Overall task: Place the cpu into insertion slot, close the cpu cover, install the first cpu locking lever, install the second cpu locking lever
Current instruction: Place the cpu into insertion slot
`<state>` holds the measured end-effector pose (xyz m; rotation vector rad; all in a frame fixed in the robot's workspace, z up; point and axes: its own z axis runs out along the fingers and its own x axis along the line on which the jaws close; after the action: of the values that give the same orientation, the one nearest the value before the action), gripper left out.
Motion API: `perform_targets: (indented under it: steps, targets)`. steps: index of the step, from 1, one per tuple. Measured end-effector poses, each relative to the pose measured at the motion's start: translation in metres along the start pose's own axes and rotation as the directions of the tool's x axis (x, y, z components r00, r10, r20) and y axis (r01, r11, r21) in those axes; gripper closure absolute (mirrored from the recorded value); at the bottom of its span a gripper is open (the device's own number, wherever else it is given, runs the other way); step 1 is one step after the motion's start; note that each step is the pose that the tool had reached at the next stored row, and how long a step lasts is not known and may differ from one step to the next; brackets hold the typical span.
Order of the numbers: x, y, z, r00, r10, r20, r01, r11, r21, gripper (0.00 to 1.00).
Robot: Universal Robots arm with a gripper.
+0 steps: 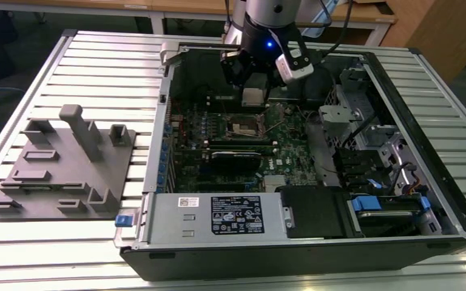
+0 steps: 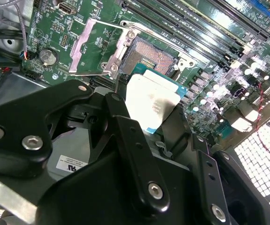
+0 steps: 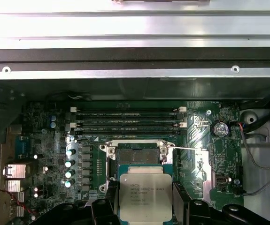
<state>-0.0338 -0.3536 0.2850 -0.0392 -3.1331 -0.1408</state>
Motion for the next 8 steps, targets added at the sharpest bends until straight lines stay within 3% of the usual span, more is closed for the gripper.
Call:
perform_targets:
  steps: [8]
  targets:
    - [0.0000, -0.0001, 0.0011, 1.0000, 0.000, 0.0000, 0.000, 1.0000, 0.0001, 0.46]
